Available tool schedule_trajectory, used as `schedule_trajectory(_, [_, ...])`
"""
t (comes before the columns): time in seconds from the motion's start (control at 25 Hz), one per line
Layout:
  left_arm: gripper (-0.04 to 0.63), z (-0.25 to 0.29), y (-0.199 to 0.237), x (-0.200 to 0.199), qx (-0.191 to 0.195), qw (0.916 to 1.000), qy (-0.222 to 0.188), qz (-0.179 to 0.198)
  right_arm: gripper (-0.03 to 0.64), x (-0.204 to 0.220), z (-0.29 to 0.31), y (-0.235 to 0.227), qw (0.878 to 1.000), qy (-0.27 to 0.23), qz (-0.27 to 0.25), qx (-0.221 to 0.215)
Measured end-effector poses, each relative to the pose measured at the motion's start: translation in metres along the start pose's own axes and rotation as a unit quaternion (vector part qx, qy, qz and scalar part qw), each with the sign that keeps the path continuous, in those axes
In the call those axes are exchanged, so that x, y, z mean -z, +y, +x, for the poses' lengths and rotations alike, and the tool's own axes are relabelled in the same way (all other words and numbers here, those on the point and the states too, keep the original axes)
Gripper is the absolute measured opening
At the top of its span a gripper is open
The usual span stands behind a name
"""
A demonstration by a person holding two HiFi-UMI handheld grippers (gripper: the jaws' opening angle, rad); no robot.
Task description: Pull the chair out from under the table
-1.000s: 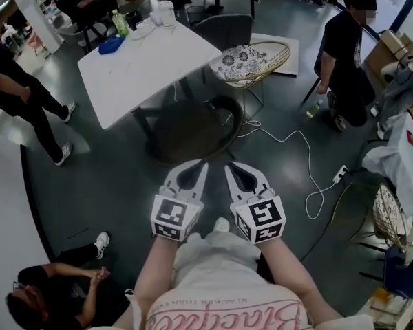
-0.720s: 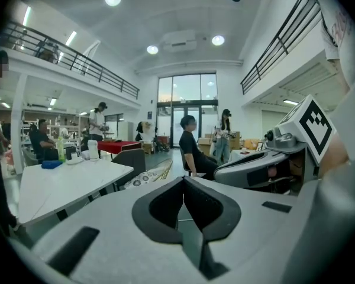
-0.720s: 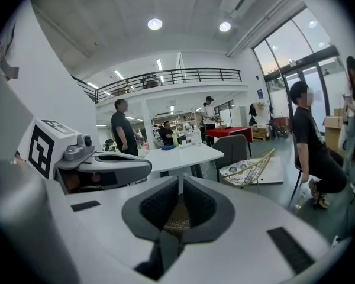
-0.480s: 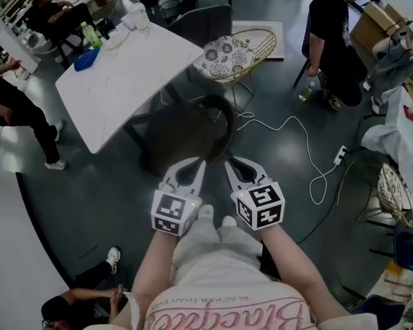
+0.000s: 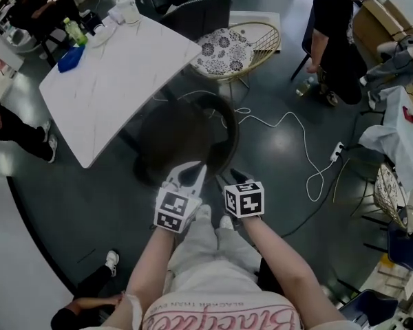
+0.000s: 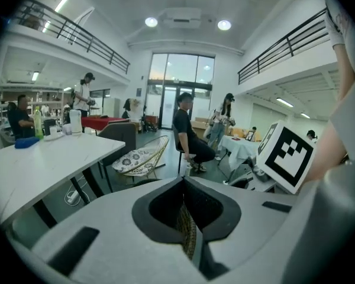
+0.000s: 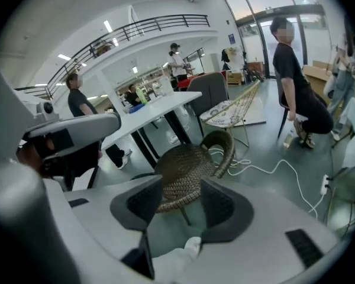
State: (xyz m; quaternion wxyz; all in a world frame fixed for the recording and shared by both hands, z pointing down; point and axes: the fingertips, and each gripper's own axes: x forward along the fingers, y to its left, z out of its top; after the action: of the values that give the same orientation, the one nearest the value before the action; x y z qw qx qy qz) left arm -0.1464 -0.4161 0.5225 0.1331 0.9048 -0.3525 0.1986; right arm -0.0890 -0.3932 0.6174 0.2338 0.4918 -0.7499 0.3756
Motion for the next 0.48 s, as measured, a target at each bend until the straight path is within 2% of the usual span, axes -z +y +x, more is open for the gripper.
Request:
schedule_trajectory(0.08, [0.006,0.008,0.012,0.01,0.004,0.9999,0.011,-0.006,0.166,0.014,0.02,-0.011,0.999,0.023,0.027,0.023])
schedule_trajectory(0.2, [0.006,0.018,0.028,0.025,0.005,0.9995,0.025,-0.017,0.172,0.037,0.049,-0.021,0.995,0.054,0.084,0.029])
schedule_trajectory(0.36, [0.006,0.028,0.045,0.043,0.005,0.9986,0.041,-0.034,0.207,0.059,0.08,-0.029,0.98,0.095,0.168,0.039])
schedule_trajectory(0.48, [0.005,0.033,0.057,0.053,0.007,0.9979,0.048,-0.043,0.213,0.06,0.101,-0.031,0.977,0.104,0.179,0.053])
